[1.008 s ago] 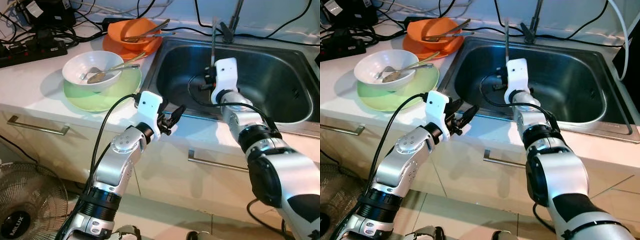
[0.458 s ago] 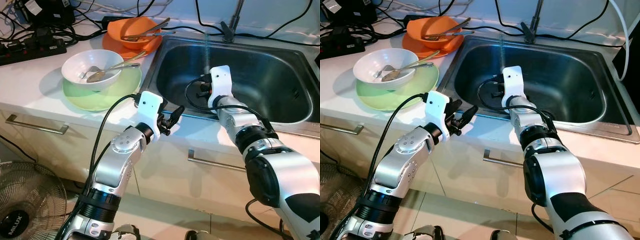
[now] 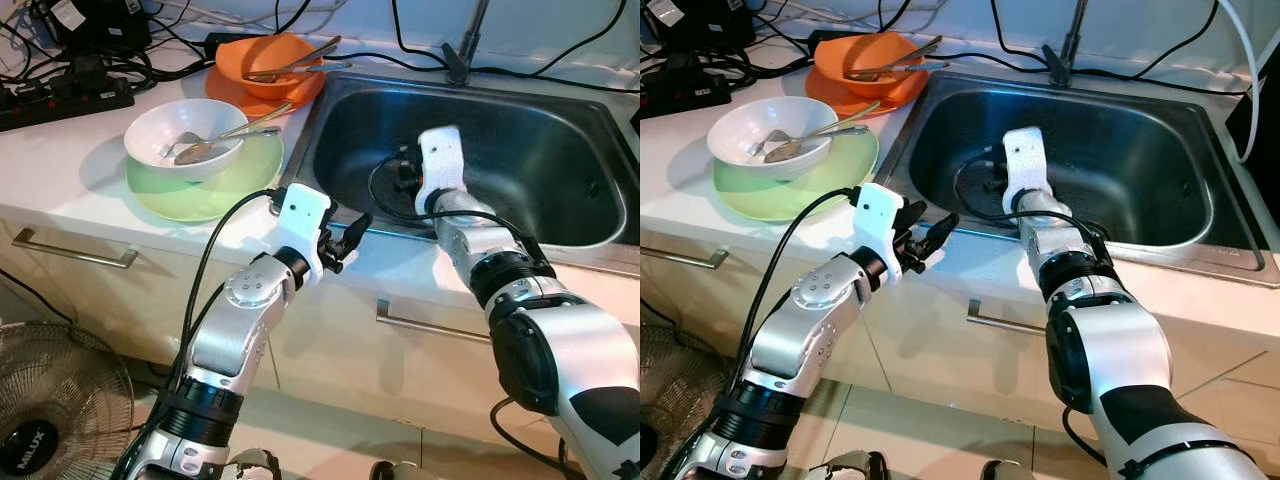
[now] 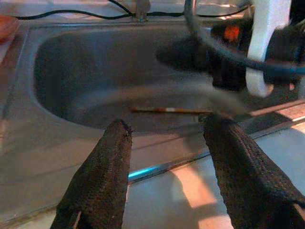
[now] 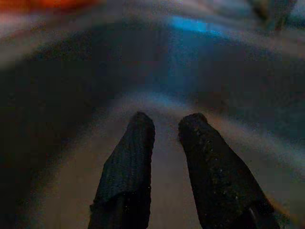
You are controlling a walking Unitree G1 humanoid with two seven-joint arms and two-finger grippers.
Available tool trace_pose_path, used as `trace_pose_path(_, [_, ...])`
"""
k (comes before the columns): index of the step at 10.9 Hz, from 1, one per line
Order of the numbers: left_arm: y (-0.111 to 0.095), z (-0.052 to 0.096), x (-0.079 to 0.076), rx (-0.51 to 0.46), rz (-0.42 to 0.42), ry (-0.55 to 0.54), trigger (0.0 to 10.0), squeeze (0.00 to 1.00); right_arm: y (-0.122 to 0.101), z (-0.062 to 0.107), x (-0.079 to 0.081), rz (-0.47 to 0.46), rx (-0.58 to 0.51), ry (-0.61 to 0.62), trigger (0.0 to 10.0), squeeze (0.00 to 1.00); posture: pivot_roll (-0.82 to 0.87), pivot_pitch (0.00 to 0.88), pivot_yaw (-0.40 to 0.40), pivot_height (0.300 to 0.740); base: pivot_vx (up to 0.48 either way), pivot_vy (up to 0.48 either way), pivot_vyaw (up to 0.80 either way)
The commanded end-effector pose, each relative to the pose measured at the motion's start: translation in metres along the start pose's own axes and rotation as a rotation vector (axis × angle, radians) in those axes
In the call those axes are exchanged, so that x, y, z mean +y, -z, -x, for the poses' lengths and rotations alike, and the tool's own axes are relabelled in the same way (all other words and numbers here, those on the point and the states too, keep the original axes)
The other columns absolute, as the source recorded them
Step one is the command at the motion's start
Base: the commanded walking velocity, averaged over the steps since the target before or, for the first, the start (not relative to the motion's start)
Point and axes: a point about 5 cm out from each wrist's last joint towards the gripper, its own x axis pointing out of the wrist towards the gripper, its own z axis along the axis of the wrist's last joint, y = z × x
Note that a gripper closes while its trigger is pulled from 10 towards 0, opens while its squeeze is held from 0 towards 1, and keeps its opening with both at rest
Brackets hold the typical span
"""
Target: Kitchen organization
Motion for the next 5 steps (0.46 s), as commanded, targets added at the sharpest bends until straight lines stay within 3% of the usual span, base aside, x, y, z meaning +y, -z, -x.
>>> trace_pose_path(1, [-0.002, 0.0, -0.002, -0.024, -0.014, -0.009, 10.0, 0.0, -0.024, -0.001, -0.003, 0.011, -0.144, -0.002, 10.0, 0.0, 0.09, 0.059, -0.002, 0.74, 0.0, 0.0, 0.0])
trace_pose_path(3, [-0.004, -0.001, 0.005, -0.082, -0.029, -0.069, 10.0, 0.0, -0.039, 0.006, -0.008, -0.012, -0.319, 0.003, 10.0, 0.0, 0.07, 0.054, -0.002, 0.74, 0.0, 0.0, 0.0])
trace_pose_path(5, [-0.004, 0.001, 0.009, -0.112, -0.052, -0.11, 10.0, 0.0, -0.04, 0.016, -0.02, -0.035, -0.421, 0.029, 10.0, 0.0, 0.06, 0.049, -0.004, 0.74, 0.0, 0.0, 0.0])
